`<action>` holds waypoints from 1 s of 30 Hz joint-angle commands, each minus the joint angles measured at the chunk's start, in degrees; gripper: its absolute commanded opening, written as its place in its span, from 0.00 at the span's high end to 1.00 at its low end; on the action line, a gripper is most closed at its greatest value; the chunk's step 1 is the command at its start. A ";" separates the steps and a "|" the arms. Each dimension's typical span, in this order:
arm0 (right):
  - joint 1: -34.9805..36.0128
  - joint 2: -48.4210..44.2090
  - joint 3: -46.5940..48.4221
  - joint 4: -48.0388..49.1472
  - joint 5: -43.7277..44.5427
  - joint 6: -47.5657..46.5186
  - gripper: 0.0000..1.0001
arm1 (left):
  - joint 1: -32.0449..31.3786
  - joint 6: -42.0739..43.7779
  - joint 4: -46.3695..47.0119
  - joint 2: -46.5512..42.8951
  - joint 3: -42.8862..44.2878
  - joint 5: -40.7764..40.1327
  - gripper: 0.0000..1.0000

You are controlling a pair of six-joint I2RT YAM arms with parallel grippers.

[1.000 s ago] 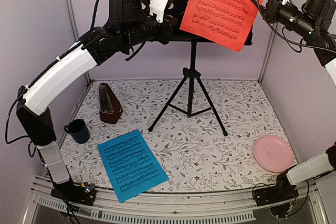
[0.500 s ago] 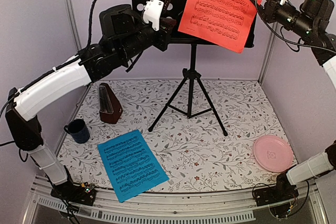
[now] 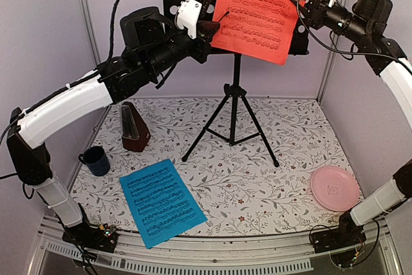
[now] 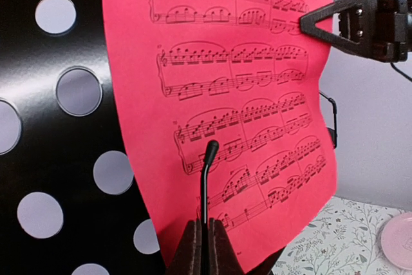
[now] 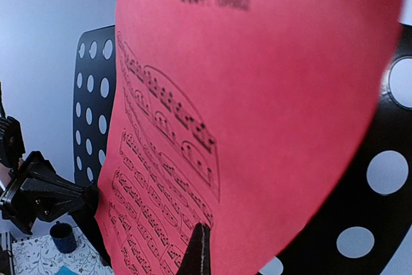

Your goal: Set up the instrument practice props

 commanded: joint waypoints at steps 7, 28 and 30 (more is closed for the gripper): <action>-0.08 4.54 4.86 6.82 -11.45 -2.10 1.00 | -0.83 1.52 3.85 -1.58 -2.16 4.50 1.00; 5.24 15.07 17.10 7.46 -10.10 -2.36 1.00 | -0.82 2.19 4.66 -1.62 -2.38 6.21 1.00; 5.85 15.52 17.07 8.17 -9.93 -1.88 1.00 | -0.82 2.20 4.81 -1.59 -2.48 6.37 1.00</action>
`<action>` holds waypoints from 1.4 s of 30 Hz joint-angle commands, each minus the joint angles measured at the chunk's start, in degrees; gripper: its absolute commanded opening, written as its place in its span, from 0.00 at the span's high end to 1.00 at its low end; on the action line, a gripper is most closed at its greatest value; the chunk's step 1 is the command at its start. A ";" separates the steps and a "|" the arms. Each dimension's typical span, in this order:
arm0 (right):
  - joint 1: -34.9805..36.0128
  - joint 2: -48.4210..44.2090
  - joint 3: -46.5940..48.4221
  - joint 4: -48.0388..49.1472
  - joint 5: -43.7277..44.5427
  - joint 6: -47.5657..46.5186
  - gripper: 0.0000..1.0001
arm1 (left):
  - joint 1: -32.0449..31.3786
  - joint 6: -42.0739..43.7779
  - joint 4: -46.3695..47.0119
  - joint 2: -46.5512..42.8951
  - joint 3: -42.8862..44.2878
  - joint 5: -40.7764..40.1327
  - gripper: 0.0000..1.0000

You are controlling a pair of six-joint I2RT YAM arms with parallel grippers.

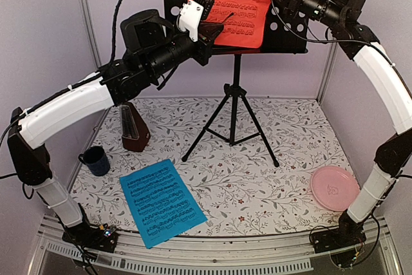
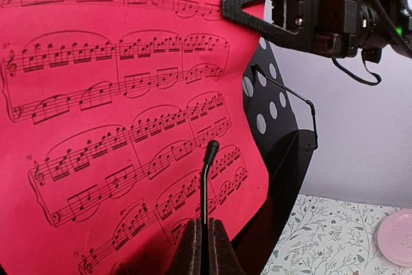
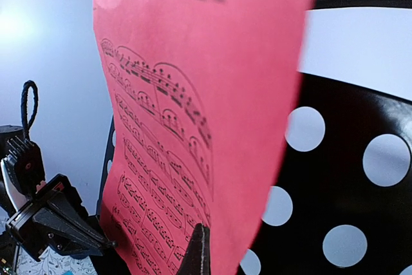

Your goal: Set up the instrument practice props

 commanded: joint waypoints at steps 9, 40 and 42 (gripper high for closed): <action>3.40 3.37 3.45 2.40 0.87 0.37 1.00 | -0.75 1.04 1.86 -1.48 -0.64 2.90 1.00; 7.24 8.43 10.54 -1.78 2.09 -7.06 1.00 | -0.81 -0.19 1.44 -2.57 -1.61 3.12 0.78; 7.24 8.65 10.78 -1.78 2.08 -7.10 1.00 | -0.98 -0.65 0.77 -3.30 -1.52 3.54 0.65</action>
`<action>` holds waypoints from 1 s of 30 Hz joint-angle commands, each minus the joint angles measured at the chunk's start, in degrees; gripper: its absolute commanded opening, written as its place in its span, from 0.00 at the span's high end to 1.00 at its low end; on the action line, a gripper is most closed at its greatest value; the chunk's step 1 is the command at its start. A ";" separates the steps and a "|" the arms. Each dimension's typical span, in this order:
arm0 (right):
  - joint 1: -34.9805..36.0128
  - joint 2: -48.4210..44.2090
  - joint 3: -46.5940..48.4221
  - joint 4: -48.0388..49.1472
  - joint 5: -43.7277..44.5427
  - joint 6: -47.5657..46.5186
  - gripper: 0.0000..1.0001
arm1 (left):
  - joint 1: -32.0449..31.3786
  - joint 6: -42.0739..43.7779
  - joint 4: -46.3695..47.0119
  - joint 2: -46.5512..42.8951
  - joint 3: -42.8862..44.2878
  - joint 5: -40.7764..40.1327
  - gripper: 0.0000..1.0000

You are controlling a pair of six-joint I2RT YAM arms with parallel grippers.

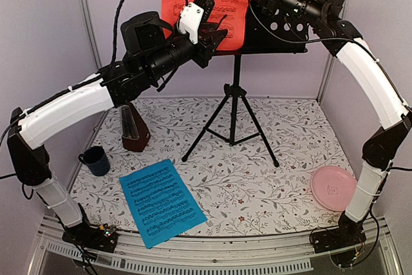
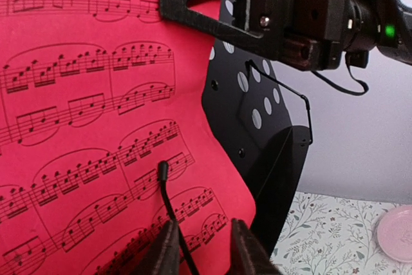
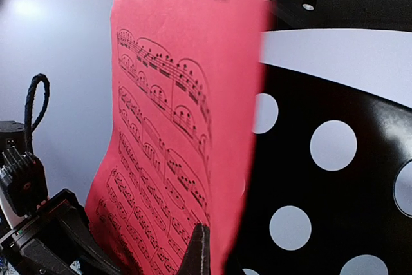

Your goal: Set up the instrument practice props

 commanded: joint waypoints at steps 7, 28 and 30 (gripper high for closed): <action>0.37 1.29 1.87 -0.45 1.24 -1.07 1.00 | -2.85 -1.04 -1.84 -7.44 -4.41 3.51 0.36; 0.52 0.50 1.23 0.90 3.69 -0.03 0.96 | 11.51 -14.45 -10.83 -26.56 -16.32 4.91 0.54; 0.52 0.55 1.09 1.04 3.67 -0.03 0.96 | 13.45 -15.29 -11.27 -25.80 -15.10 8.24 0.55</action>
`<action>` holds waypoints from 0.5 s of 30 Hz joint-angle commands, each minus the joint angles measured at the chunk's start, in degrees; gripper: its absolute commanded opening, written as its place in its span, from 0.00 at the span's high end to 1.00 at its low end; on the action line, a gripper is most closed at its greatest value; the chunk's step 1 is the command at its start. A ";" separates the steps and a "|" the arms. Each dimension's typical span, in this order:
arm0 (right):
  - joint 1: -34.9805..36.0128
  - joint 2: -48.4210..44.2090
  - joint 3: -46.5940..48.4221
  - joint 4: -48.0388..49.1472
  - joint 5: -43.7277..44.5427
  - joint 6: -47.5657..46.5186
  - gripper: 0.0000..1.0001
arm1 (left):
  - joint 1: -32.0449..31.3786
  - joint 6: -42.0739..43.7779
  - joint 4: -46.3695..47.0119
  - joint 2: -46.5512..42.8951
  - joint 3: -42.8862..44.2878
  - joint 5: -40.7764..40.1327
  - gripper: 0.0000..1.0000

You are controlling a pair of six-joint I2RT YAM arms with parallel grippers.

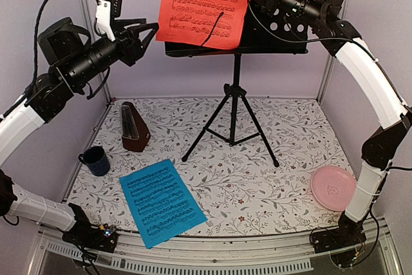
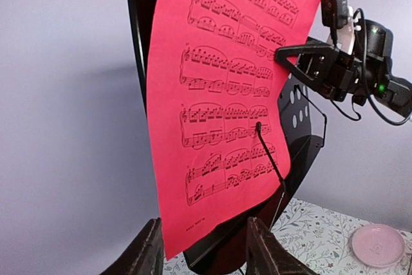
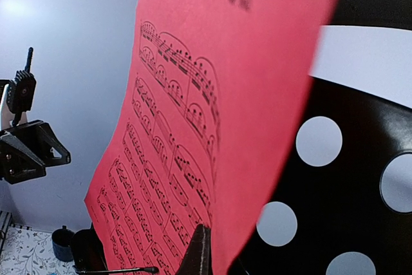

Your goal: Set up the instrument practice props

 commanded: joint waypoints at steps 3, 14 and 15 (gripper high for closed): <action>0.47 0.15 0.81 1.39 0.84 0.75 0.97 | 5.12 -3.19 -4.26 3.47 4.62 9.08 0.56; 0.59 0.19 0.76 1.62 0.95 0.60 0.98 | 7.02 -3.22 -4.45 7.93 9.26 11.83 0.67; 0.59 0.20 0.75 1.70 0.97 0.51 0.98 | 7.09 -3.24 -4.31 8.08 9.31 12.24 0.71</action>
